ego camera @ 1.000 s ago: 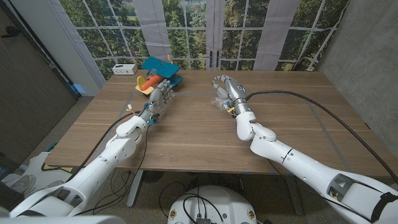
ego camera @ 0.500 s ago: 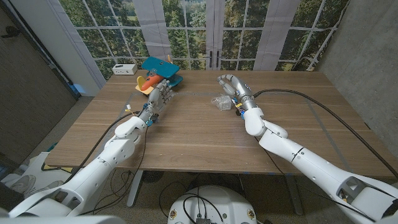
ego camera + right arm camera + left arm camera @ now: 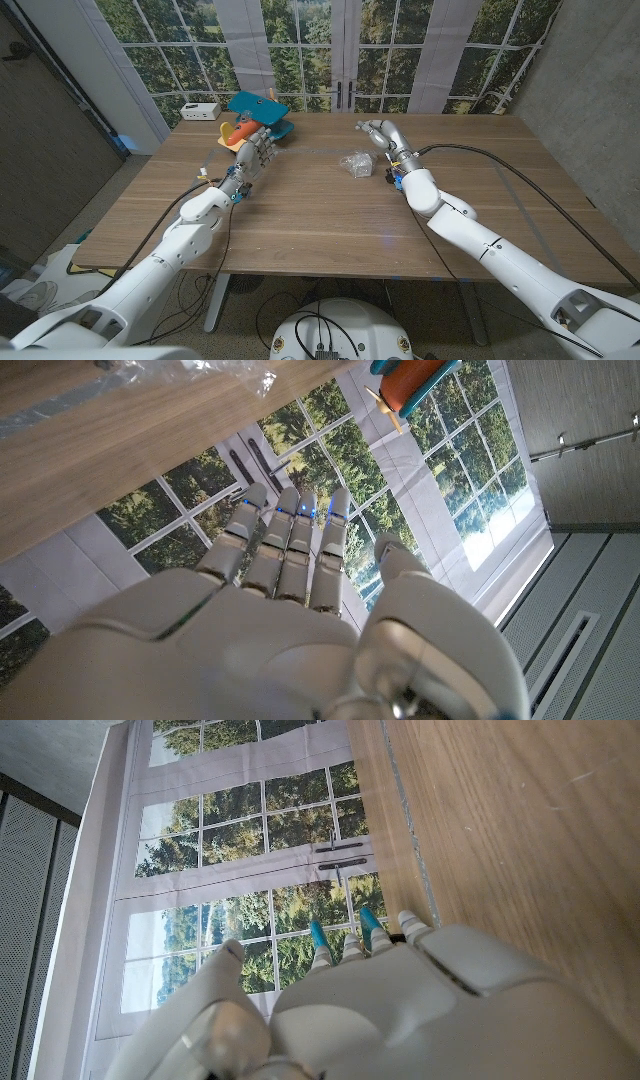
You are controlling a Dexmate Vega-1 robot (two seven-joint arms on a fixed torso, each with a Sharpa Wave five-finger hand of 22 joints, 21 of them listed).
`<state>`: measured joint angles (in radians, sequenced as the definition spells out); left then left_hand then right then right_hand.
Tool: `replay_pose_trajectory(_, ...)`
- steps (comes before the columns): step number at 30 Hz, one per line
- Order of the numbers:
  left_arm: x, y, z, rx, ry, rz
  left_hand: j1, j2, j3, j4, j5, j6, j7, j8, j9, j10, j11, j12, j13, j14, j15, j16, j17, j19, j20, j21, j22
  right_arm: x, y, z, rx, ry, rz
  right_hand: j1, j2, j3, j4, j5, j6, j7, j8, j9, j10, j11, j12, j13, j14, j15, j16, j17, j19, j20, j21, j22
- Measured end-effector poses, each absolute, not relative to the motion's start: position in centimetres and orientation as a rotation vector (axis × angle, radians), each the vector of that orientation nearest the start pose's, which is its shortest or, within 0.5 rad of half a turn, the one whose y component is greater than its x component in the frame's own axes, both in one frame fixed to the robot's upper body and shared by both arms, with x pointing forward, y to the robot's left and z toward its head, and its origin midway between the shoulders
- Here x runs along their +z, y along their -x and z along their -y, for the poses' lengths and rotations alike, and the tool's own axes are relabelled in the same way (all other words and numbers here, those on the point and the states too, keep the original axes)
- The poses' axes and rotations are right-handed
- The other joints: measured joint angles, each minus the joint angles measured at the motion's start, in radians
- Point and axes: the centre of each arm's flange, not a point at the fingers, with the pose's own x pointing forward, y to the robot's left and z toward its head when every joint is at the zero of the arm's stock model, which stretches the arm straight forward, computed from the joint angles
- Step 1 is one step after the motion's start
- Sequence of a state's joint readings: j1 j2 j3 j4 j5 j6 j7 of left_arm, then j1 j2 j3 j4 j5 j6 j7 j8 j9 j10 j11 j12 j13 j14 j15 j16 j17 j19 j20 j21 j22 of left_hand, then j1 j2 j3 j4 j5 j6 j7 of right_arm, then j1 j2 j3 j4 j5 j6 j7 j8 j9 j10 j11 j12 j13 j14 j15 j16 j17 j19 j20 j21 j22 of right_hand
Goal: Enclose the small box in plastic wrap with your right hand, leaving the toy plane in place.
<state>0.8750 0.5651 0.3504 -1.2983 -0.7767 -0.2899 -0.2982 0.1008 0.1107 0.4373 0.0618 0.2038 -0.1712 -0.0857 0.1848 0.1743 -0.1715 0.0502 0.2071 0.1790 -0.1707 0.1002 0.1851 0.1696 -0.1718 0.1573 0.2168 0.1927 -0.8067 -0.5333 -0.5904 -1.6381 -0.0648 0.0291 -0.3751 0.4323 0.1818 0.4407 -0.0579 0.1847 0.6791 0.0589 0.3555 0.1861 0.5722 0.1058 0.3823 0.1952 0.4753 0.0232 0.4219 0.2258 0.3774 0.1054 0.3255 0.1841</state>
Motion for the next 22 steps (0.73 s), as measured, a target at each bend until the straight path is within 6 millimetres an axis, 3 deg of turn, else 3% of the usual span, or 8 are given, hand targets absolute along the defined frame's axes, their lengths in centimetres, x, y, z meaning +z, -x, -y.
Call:
replay_pose_trajectory(18, -4.9, -63.2, -32.0, -0.446, 0.063, 0.577, 0.000, 0.000, 0.000, 0.000, 0.000, 0.000, 0.000, 0.000, 0.000, -0.004, 0.004, 0.000, 0.000, -0.004, -0.004, 0.000, 0.000, 0.000, 0.000, 0.000, 0.000, 1.7, -59.9, 18.9, 0.009, 0.383, 0.766, 0.000, 0.000, 0.000, 0.000, 0.000, 0.001, 0.009, -0.005, 0.000, 0.007, 0.007, 0.000, 0.003, -0.004, 0.004, 0.000, 0.005, 0.005, 0.005, 0.000, 0.000)
replay_pose_trajectory(19, -5.3, -63.2, -32.9, -0.432, 0.061, 0.570, 0.000, 0.000, 0.000, 0.000, 0.000, 0.000, 0.000, 0.000, 0.000, -0.004, 0.004, 0.000, 0.000, -0.004, -0.004, 0.000, 0.000, 0.000, 0.000, 0.000, 0.000, 1.7, -60.0, 19.2, -0.001, 0.342, 0.757, 0.000, 0.000, 0.000, 0.000, 0.000, 0.001, 0.009, -0.005, 0.000, 0.007, 0.007, 0.000, 0.003, -0.006, 0.006, 0.000, 0.005, 0.005, 0.005, 0.000, 0.000)
replay_pose_trajectory(22, -5.4, -63.1, -33.3, -0.431, 0.063, 0.568, 0.000, 0.000, 0.000, 0.000, 0.000, 0.000, 0.000, 0.000, 0.000, -0.004, 0.004, 0.000, 0.000, -0.004, -0.004, 0.000, 0.000, 0.000, 0.000, 0.000, 0.000, 1.7, -60.1, 19.5, -0.011, 0.315, 0.752, 0.000, 0.000, 0.000, 0.000, 0.000, 0.001, 0.009, -0.005, 0.000, 0.006, 0.007, 0.000, 0.003, -0.009, 0.009, 0.000, 0.005, 0.005, 0.005, 0.000, 0.000)
